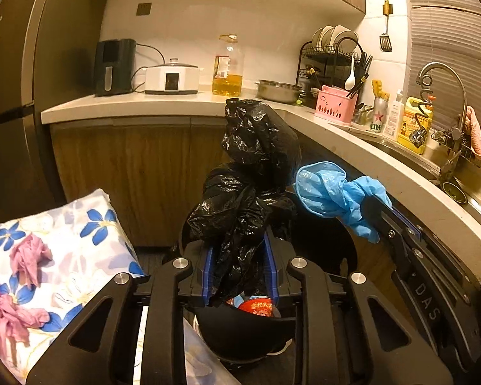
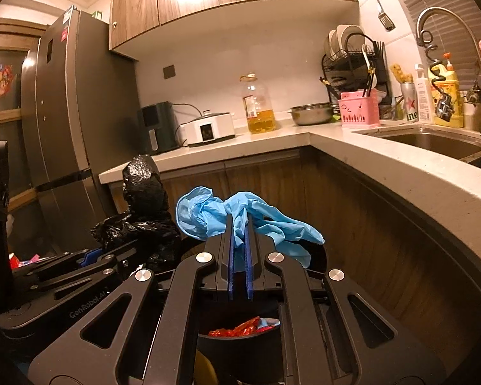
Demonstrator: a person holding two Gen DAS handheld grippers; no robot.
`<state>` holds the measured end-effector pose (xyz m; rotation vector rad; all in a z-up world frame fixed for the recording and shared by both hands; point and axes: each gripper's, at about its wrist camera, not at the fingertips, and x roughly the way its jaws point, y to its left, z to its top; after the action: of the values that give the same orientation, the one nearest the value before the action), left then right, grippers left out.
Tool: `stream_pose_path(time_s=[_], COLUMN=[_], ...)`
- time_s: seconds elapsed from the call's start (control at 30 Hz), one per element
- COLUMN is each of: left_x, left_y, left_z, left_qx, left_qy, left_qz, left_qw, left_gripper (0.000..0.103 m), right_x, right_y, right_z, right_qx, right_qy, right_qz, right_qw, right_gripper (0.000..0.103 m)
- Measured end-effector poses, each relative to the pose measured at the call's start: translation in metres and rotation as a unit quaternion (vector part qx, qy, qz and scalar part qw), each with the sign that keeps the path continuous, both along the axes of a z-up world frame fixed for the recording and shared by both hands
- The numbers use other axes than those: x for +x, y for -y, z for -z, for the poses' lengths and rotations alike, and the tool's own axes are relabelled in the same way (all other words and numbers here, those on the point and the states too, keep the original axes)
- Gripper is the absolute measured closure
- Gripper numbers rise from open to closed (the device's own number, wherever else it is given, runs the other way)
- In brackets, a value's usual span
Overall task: Collect trash
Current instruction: 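Carry the black bag and blue glove over the bin with both tools, then open both tools to drop the bag and glove into the bin, then move both open tools back over the red bags on the table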
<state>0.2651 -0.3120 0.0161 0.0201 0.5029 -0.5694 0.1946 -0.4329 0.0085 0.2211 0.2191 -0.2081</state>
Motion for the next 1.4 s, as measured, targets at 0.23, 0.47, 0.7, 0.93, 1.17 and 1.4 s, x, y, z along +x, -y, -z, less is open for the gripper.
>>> stream_pose_path(time_s=[0.23, 0.47, 0.7, 0.93, 1.17, 1.4], left_x=[0.012, 0.017, 0.017, 0.012, -0.003, -0.027], left_y=[0.005, 0.006, 0.001, -0.016, -0.041, -0.077], left_z=[0.013, 0.019, 0.022, 0.017, 0.006, -0.008], left_qx=[0.004, 0.007, 0.013, 0.025, 0.036, 0.038], left_qy=[-0.015, -0.02, -0.014, -0.002, 0.006, 0.017], left_qz=[0.0, -0.001, -0.01, -0.041, -0.083, -0.13], left_qw=[0.9999, 0.9998, 0.9998, 0.9988, 0.9959, 0.9906], left_gripper=[0.071, 0.056, 0.041, 0.03, 0.022, 0.018], right_x=[0.012, 0.015, 0.01, 0.001, -0.014, -0.041], right_y=[0.006, 0.008, 0.011, 0.006, -0.007, -0.03], right_z=[0.012, 0.016, 0.019, 0.015, 0.004, -0.013], right_qx=[0.009, 0.012, 0.019, 0.018, 0.013, 0.002], right_qy=[-0.014, -0.017, -0.019, -0.019, -0.014, 0.001], right_qz=[-0.012, -0.01, -0.001, 0.003, 0.0, -0.007], right_qw=[1.0, 1.0, 1.0, 1.0, 1.0, 1.0], right_gripper=[0.093, 0.075, 0.065, 0.056, 0.046, 0.037])
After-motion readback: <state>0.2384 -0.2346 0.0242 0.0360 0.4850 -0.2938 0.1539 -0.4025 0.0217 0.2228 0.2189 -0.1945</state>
